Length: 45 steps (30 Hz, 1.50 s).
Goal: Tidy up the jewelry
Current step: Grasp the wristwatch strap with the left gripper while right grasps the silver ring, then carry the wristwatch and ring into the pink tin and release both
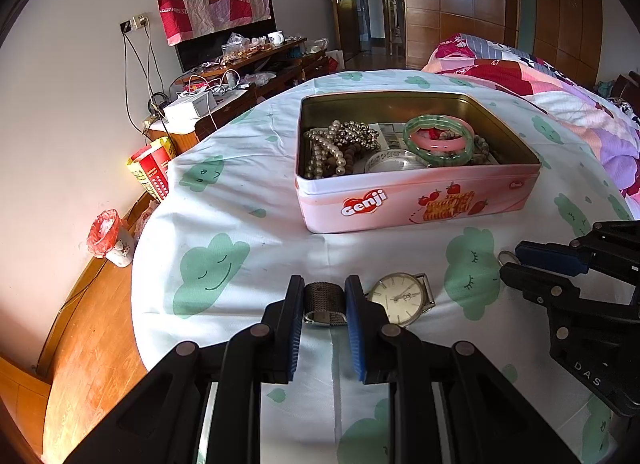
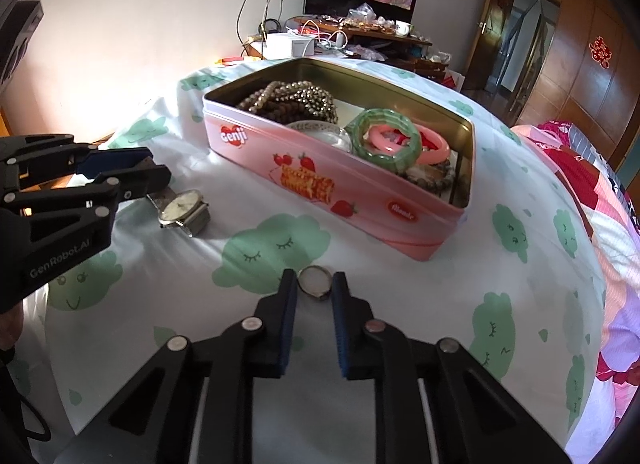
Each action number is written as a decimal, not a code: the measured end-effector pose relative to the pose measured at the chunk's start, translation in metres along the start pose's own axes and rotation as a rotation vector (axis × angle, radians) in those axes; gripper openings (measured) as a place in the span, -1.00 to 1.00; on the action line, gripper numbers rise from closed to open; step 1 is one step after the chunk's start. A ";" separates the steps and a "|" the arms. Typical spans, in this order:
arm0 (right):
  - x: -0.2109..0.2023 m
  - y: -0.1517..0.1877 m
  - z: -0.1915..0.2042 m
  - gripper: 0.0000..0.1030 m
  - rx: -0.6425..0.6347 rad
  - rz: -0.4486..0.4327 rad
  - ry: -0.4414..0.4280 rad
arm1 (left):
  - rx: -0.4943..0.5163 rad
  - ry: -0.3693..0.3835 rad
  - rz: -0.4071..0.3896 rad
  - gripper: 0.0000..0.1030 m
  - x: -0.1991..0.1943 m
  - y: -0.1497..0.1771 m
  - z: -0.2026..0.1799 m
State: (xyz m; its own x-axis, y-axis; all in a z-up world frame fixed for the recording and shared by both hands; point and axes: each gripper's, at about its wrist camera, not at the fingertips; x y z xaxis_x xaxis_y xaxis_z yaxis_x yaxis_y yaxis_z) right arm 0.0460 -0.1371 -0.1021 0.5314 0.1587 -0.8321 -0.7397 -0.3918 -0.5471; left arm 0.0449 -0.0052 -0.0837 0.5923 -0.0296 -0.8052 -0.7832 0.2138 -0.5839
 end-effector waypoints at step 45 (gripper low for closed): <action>-0.073 -0.026 -0.030 -0.65 0.057 -0.220 0.040 | 0.057 0.012 -0.207 -0.60 -0.091 -0.060 -0.009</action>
State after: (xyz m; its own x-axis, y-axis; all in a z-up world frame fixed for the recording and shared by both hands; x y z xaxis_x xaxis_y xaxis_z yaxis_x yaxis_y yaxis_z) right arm 0.0389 -0.1660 -0.0250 0.6971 0.1984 -0.6889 -0.6261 -0.2996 -0.7199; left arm 0.0365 -0.0238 0.0240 0.7367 -0.0906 -0.6701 -0.6327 0.2572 -0.7304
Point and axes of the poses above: each gripper's, at about its wrist camera, not at the fingertips, and x roughly the way its jaws point, z to its left, y to its underside, and after that the axes turned 6 degrees about z, right-handed
